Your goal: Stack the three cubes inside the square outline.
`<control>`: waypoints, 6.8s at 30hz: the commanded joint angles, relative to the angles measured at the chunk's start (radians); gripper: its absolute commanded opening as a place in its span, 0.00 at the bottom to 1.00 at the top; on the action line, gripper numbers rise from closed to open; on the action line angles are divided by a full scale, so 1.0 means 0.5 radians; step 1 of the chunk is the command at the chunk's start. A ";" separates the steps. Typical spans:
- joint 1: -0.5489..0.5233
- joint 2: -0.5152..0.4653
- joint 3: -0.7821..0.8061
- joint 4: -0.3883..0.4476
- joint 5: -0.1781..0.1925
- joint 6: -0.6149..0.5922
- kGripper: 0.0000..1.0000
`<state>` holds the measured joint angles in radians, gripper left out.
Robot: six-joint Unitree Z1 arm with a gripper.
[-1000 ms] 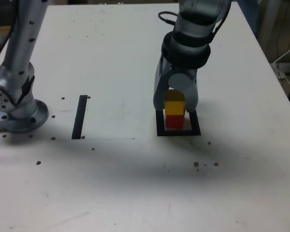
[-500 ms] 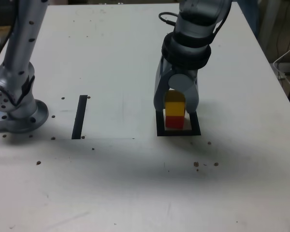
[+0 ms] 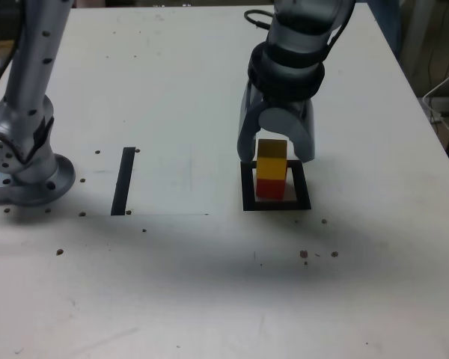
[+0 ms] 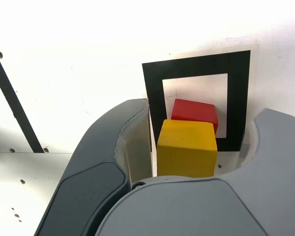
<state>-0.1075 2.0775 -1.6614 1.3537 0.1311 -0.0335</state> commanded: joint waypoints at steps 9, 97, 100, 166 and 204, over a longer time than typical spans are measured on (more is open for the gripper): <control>0.017 -0.210 -0.033 0.038 0.029 0.012 1.00; 1.303 0.606 -0.769 0.033 -0.006 0.164 0.70; 1.304 0.607 -0.764 0.028 -0.008 0.166 0.63; 0.189 -0.221 -0.564 0.492 -0.070 0.258 0.00; -0.047 -0.190 -0.222 0.312 -0.100 -0.099 0.01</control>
<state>-0.1340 1.9756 -1.7682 1.5128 0.0802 -0.0813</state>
